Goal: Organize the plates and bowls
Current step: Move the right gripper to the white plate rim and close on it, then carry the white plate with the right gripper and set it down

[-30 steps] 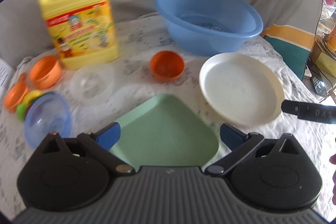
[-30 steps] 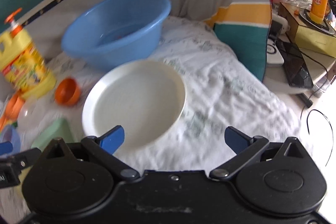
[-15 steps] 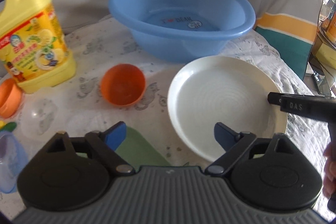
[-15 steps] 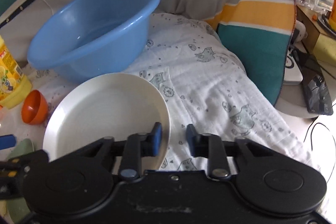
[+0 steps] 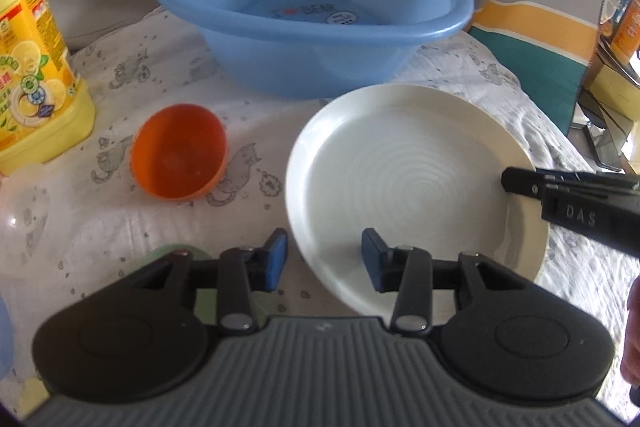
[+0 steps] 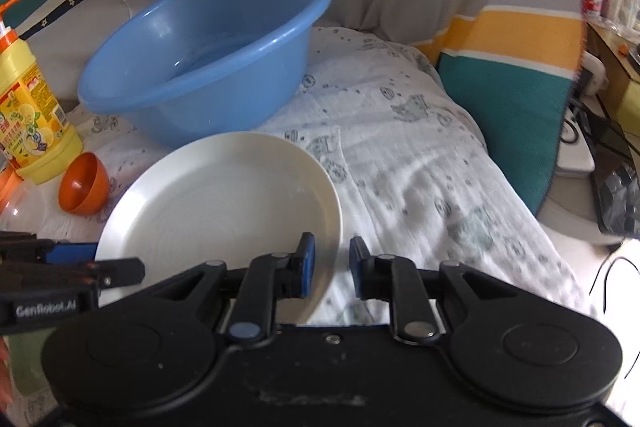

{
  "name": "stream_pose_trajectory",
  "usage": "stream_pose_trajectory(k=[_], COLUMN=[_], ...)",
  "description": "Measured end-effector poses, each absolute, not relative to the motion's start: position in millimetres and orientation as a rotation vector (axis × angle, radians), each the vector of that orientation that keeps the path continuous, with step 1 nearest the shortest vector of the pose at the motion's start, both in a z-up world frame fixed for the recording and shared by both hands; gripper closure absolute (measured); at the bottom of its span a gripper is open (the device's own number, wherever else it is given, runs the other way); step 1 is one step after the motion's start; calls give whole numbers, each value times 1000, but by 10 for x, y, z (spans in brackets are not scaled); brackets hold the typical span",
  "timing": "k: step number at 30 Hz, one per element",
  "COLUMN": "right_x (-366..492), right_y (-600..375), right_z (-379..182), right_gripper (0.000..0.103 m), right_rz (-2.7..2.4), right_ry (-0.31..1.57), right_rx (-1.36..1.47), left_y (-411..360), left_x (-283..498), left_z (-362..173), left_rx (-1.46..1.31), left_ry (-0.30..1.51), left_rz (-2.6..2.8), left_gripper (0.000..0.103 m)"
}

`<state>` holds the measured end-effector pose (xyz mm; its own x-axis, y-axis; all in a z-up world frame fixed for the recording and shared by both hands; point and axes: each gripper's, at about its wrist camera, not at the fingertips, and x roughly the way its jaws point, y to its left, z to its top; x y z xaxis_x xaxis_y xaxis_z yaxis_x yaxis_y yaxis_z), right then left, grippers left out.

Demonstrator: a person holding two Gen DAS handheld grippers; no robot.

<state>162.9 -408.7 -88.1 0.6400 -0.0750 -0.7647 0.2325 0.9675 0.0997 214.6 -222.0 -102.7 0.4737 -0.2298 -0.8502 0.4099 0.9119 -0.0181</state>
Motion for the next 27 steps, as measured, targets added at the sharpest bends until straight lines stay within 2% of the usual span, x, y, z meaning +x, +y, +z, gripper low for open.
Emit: stream_pose_trajectory(k=[2, 7, 9, 19, 27], right_x=[1690, 1751, 1716, 1268, 865], right_y=[-4063, -3961, -3912, -3775, -3330], right_z=[-882, -893, -867, -596, -212], right_gripper=[75, 70, 65, 65, 65], right_rz=[-165, -184, -201, -214, -155], right_ry=[858, 857, 860, 871, 864], right_rx=[184, 168, 164, 163, 148], left_y=[-2219, -2289, -2291, -2155, -1701], left_x=[2153, 2141, 2114, 1764, 1315], left_z=[-1035, -1020, -1002, -720, -317], left_rx=[199, 208, 205, 194, 170], left_ry=[1002, 999, 999, 980, 938], left_rz=[-394, -399, -402, -422, -384], left_gripper=[58, 59, 63, 64, 64])
